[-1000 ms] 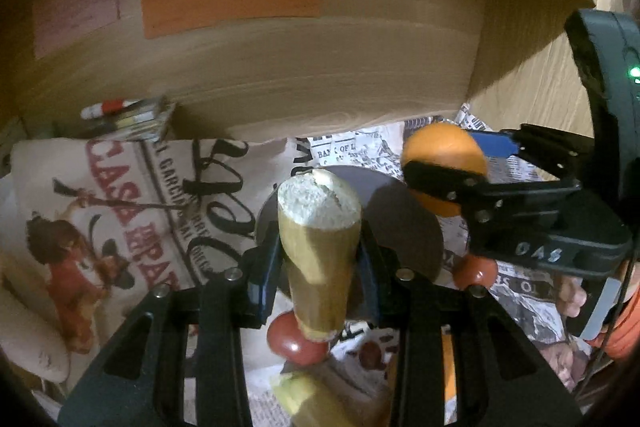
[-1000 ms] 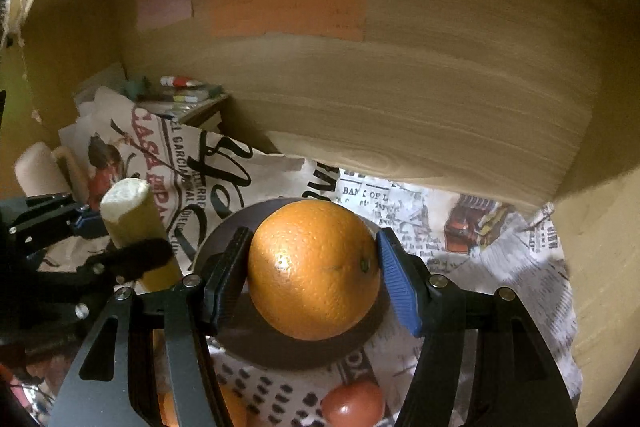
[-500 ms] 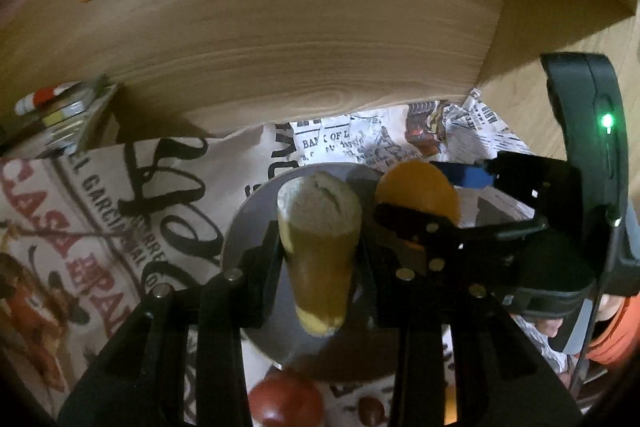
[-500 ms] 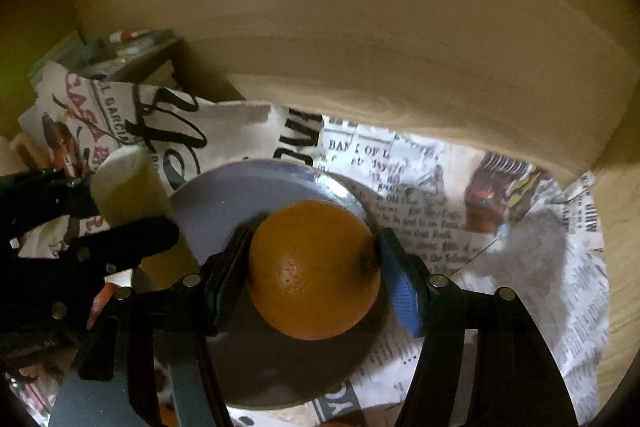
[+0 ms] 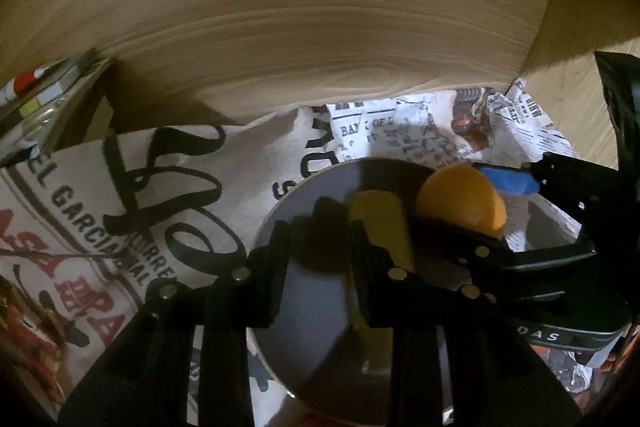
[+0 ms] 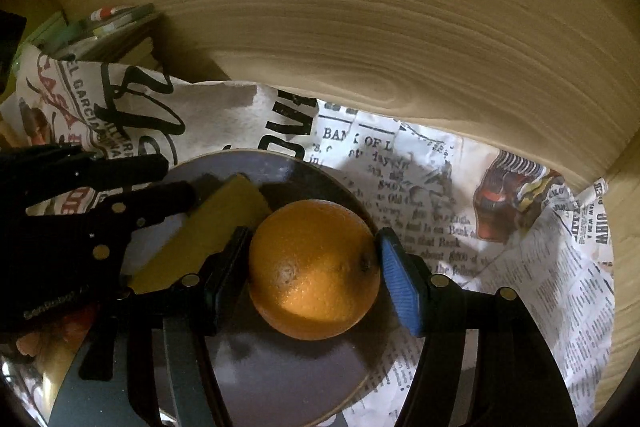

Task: Organize fruits
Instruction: 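Carry the corn cob and orange onto the grey plate while both tools release them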

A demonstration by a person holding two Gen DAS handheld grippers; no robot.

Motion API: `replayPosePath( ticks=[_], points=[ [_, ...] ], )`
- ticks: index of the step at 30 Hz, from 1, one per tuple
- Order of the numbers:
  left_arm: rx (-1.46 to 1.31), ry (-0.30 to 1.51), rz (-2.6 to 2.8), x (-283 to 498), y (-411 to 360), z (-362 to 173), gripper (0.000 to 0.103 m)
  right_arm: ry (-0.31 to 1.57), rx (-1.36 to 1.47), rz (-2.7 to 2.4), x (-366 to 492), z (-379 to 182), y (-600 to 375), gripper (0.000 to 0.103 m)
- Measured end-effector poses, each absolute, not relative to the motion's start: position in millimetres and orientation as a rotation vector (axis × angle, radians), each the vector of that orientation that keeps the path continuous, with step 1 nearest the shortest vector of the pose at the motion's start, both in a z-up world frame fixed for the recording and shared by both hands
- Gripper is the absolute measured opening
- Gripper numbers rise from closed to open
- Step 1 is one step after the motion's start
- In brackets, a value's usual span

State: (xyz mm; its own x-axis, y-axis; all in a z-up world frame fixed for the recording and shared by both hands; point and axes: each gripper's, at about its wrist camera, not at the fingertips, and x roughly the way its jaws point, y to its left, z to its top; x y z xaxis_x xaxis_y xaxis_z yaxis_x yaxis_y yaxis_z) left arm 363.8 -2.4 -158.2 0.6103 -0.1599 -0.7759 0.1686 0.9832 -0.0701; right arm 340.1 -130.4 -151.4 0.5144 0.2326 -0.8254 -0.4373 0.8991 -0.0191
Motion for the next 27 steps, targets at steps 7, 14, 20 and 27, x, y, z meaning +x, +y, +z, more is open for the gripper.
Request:
replayPosePath(
  ticks=[7,14,20,27],
  points=[
    [0.010,0.843,-0.179,343,6,-136,0.034,0.816,-0.218,0.375,316,-119,-126,0.076],
    [0.031,0.725,-0.157,296,9,-102,0.059,0.725,-0.215,0.361,279,-89,-127,0.077],
    [0.042,0.677,-0.158,252,8,-88,0.070,0.674,-0.216,0.367,244,-75,-128,0.081],
    [0.009,0.703,-0.145,208,21,-96,0.078,0.689,-0.214,0.401,201,-84,-128,0.081]
  ],
)
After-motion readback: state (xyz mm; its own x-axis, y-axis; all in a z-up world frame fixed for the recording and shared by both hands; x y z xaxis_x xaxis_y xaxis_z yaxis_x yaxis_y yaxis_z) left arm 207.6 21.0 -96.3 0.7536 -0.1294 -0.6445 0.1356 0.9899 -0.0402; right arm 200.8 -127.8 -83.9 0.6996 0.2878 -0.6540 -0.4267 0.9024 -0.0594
